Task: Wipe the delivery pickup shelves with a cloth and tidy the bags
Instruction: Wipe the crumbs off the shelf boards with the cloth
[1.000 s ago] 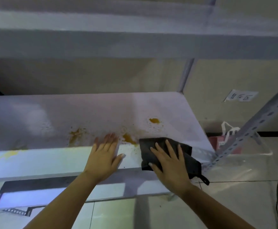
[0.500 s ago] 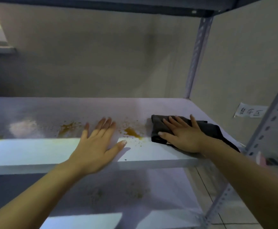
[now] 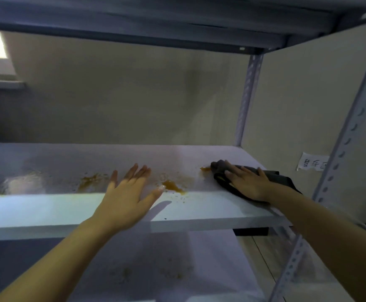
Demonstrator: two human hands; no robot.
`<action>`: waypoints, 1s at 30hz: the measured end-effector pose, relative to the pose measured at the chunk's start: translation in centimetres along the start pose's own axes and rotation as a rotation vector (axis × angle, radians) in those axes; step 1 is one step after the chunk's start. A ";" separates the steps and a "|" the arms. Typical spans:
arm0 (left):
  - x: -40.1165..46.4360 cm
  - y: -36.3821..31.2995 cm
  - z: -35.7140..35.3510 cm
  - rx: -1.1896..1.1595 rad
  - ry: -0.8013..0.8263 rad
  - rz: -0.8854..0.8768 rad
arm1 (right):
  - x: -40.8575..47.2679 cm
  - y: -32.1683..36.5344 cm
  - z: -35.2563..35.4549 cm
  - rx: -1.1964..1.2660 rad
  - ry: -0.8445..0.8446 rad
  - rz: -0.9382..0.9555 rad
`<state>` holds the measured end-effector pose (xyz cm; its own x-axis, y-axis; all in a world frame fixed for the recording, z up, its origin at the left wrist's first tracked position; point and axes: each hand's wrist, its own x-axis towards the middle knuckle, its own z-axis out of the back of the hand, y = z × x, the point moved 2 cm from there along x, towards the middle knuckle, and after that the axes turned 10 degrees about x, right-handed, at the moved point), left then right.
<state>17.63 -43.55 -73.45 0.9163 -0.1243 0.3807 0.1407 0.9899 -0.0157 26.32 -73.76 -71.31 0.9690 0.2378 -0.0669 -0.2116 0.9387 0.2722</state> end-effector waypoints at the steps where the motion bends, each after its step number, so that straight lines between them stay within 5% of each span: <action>1: 0.0 0.1 -0.1 -0.006 0.012 0.002 | 1.1 0.1 0.4 -0.018 0.023 -0.008; 9: 0.1 0.2 -0.5 0.024 0.055 0.028 | 5.6 4.1 0.7 -0.132 0.158 0.073; 16: 0.0 0.0 -0.4 0.029 0.074 0.020 | -2.3 3.5 -1.1 0.115 0.210 0.278; 24: 0.0 -0.2 -0.1 0.025 0.092 0.017 | 0.3 0.9 0.3 -0.037 0.111 -0.022; 30: 0.1 0.0 -0.1 0.023 0.101 0.034 | 4.2 3.4 -0.4 -0.072 0.150 0.004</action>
<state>17.81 -43.59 -73.51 0.9538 -0.0957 0.2849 0.1013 0.9948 -0.0052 29.63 -69.49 -71.03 0.9393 0.2712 -0.2102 -0.2292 0.9518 0.2038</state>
